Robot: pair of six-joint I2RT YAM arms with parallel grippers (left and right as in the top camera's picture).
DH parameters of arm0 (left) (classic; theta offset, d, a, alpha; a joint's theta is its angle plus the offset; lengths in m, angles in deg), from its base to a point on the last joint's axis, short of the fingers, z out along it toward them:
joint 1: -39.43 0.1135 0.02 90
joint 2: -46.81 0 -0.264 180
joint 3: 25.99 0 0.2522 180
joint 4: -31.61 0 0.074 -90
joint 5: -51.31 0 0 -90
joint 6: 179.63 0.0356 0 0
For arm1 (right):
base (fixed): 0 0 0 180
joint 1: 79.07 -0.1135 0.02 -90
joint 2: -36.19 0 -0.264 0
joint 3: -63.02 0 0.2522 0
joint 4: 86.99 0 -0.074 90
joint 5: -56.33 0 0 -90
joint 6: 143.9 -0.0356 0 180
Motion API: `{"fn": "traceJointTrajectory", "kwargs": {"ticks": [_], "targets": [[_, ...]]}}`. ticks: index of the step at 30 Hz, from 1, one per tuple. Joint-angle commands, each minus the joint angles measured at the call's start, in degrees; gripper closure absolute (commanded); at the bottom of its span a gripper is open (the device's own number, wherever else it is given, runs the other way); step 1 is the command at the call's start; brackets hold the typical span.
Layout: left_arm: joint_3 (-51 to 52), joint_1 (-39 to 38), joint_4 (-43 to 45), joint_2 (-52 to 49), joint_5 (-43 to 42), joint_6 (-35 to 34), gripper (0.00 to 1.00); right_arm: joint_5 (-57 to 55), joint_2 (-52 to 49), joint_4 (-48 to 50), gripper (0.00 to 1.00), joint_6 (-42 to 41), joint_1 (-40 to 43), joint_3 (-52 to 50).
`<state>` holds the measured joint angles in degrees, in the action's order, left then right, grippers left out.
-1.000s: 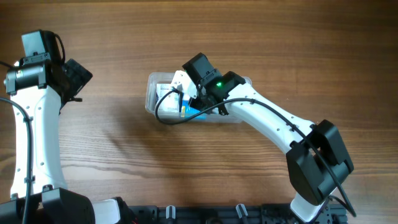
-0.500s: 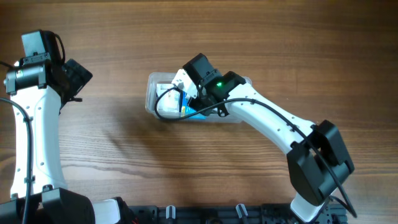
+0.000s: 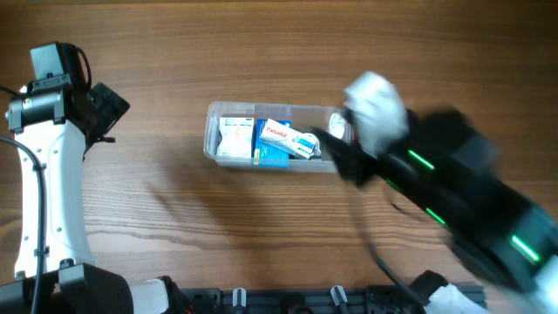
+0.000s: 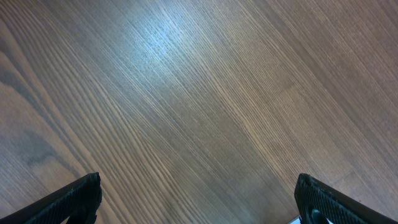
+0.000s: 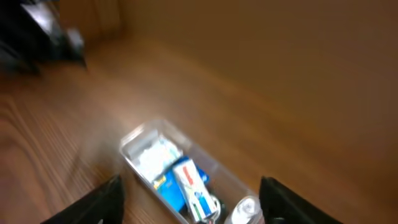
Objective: Pack container
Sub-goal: 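Release the Panadol box and pull the right arm back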
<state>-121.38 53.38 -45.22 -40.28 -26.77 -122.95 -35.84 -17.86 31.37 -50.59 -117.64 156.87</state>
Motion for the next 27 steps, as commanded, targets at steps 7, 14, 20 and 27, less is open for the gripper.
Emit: {"fn": "traceJointTrajectory", "kwargs": {"ticks": [7,14,20,27], "targets": [[-0.8,0.3,0.0,0.7,-0.1,0.0,0.0,-2.9,35.5,-16.3,0.0,-6.1,0.1,0.2],[-0.8,0.3,0.0,0.7,-0.1,0.0,0.0,-2.9,47.7,-23.6,0.0,-7.0,0.1,0.2],[-0.8,0.3,0.0,0.7,-0.1,0.0,0.0,-0.7,51.9,-24.2,0.0,-6.7,0.1,0.2],[-0.8,0.3,0.0,0.7,-0.1,0.0,0.0,9.4,51.9,-14.2,0.0,-4.2,0.1,-7.1]]}}
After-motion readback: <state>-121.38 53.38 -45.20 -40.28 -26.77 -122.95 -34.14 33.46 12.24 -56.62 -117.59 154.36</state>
